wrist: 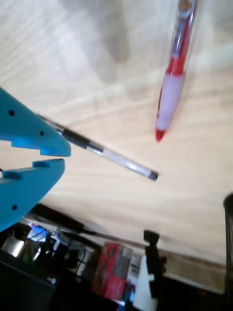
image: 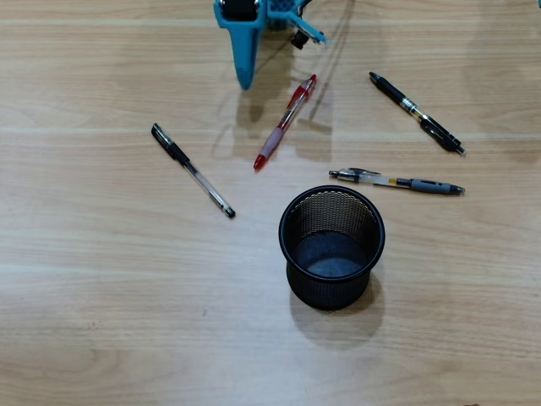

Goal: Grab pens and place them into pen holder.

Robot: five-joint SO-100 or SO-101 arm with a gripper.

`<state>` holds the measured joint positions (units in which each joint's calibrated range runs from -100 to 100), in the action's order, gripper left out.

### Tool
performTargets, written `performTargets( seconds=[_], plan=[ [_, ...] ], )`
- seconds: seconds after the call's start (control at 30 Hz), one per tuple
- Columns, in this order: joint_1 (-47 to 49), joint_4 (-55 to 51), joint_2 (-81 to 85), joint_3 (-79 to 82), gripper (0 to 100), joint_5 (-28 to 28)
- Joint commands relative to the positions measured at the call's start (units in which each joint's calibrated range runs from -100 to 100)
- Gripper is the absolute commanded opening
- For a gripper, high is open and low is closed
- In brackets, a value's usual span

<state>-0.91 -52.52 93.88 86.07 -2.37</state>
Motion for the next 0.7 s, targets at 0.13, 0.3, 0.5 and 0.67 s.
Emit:
performTargets(
  seconds=[0.13,0.3,0.5,0.67],
  plan=[
    [0.6,-0.2,-20.9,-23.5,3,-0.1],
    [0.7,-0.2,-34.4,-33.8,3,-0.2],
    [-0.2,-15.0,-53.2,-56.3,3,-5.8],
    [-1.4,-31.4,-63.9,-74.4,3,-15.2]
  ],
)
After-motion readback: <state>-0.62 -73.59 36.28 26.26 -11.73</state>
